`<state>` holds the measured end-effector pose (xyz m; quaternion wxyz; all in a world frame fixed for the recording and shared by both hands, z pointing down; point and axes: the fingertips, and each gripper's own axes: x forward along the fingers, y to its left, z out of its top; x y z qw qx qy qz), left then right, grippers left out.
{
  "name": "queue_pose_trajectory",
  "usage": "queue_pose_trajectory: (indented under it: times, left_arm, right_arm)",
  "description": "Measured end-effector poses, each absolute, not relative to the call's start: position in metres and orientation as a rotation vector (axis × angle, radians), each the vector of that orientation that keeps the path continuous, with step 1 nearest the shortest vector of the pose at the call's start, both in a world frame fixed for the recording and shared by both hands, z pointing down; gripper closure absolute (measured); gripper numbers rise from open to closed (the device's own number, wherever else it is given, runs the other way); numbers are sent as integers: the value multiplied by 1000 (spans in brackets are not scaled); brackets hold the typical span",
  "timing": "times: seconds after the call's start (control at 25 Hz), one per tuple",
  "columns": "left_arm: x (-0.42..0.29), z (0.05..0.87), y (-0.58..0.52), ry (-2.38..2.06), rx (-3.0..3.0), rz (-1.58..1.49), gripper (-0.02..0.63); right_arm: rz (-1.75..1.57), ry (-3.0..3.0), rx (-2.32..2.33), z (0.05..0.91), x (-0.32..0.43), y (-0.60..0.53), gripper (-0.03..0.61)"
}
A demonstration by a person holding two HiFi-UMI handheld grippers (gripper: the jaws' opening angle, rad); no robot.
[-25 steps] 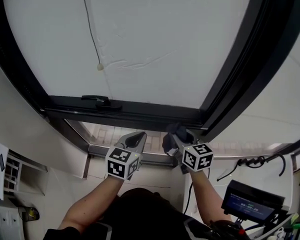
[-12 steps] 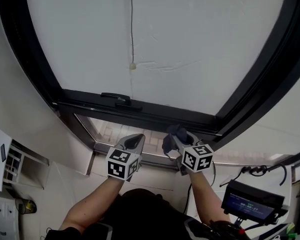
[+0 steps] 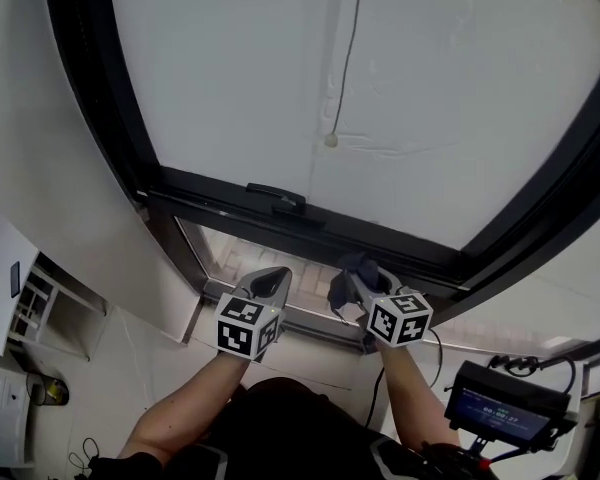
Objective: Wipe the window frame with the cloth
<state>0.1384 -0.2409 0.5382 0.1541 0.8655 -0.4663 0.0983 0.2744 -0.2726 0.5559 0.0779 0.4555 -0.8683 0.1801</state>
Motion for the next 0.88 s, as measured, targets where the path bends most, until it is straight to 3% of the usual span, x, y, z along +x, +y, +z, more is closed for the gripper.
queue_pose_trajectory:
  times: [0.88]
  left_arm:
    - [10,540,-248,-1557,2325,206,620]
  right_arm:
    - [530,-2649,1230,551,166,-294,445]
